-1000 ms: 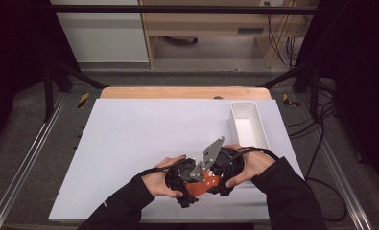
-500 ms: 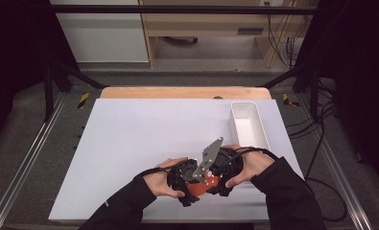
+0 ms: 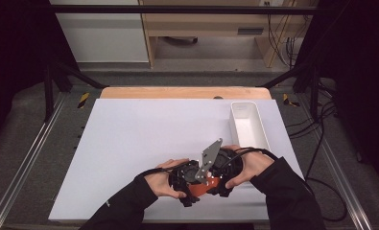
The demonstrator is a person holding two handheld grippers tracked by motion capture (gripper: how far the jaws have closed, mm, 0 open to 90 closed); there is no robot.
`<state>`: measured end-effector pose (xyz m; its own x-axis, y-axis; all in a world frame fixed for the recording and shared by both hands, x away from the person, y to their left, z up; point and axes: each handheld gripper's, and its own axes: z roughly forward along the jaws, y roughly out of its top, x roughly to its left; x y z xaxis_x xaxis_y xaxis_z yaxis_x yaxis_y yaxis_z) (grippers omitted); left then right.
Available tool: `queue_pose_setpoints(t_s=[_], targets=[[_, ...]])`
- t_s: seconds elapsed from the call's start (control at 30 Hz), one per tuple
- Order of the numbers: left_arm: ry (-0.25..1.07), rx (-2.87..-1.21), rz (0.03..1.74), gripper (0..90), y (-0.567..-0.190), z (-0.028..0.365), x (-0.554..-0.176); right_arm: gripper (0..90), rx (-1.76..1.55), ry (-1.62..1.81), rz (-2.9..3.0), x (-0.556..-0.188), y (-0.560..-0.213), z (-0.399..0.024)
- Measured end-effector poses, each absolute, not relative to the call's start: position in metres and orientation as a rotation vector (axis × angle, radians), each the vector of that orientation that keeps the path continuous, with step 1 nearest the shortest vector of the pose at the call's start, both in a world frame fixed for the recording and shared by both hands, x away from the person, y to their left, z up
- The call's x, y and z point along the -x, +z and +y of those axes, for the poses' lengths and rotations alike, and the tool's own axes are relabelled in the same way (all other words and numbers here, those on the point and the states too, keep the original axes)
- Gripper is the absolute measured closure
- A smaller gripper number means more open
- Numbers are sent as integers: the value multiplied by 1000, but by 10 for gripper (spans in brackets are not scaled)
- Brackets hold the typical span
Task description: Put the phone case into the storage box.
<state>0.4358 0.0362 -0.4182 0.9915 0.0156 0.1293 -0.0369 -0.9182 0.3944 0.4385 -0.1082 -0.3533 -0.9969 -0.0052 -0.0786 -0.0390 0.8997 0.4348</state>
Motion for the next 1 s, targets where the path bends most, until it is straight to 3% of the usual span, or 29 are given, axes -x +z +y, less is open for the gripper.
queue_pose_setpoints(t_s=[0.53,1.0], targets=[[218,-2659,43,156,-417,40,-436,149,51,751,2935,-438,-351,-111],[203,-2573,97,156,-414,55,-440,46,-1,957,2827,-439,-344,-130]])
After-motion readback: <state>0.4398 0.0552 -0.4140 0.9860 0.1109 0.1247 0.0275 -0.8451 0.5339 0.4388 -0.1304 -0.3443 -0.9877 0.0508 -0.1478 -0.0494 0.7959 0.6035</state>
